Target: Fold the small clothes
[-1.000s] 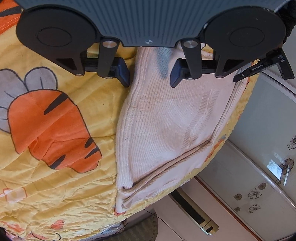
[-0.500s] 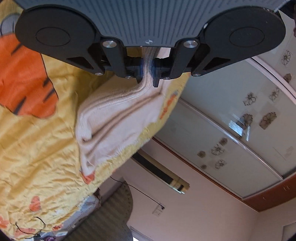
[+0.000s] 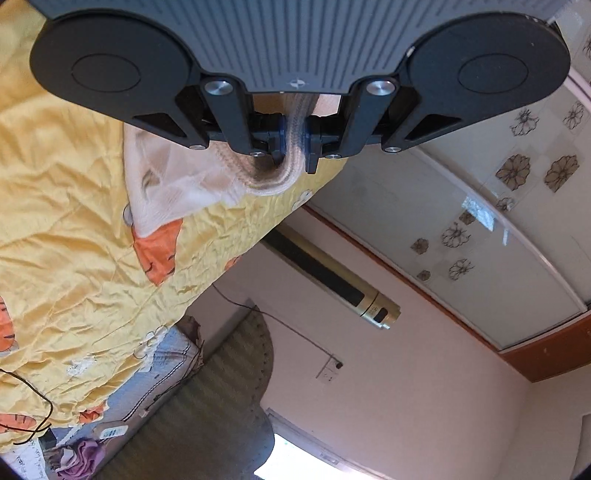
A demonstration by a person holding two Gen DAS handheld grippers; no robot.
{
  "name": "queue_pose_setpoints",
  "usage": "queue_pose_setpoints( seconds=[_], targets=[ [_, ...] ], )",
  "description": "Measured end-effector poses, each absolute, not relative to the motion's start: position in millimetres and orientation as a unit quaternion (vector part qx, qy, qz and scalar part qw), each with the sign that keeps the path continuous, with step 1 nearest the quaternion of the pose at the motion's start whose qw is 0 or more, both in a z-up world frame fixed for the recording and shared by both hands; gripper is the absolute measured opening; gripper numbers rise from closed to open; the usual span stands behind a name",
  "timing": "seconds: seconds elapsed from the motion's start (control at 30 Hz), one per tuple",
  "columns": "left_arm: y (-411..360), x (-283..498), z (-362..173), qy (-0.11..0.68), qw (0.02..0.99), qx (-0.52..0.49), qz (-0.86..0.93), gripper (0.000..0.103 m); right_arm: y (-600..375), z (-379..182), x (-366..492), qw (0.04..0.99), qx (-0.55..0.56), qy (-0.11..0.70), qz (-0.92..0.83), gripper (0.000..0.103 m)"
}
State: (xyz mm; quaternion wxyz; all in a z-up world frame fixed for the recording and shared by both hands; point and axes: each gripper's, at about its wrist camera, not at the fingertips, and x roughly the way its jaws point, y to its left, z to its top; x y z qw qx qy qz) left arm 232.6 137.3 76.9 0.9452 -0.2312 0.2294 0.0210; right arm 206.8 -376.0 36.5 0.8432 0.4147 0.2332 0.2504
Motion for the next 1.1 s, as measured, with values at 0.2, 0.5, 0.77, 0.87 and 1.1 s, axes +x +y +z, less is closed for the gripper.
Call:
queue_pose_setpoints(
  seconds=[0.2,0.5,0.77,0.87,1.1],
  targets=[
    [137,307,33,0.307,0.92,-0.239,0.044,0.03,-370,-17,316,0.825,0.449,0.312,0.144,0.028],
    [141,288,60,0.202,0.96,-0.196,-0.003,0.085,-368,-23,330,0.854,0.397,0.287,0.175,0.058],
    [107,334,21,0.313,0.946,-0.041,0.069,0.085,-359,-16,342,0.885,0.268,0.346,0.156,0.059],
    [102,353,9,0.358,0.929,-0.019,0.091,0.083,-349,-19,356,0.894,0.22,0.364,0.141,0.06],
    [94,358,23,0.329,0.938,0.006,0.104,0.015,-325,-16,371,0.905,0.145,0.366,0.16,0.02]
  ],
)
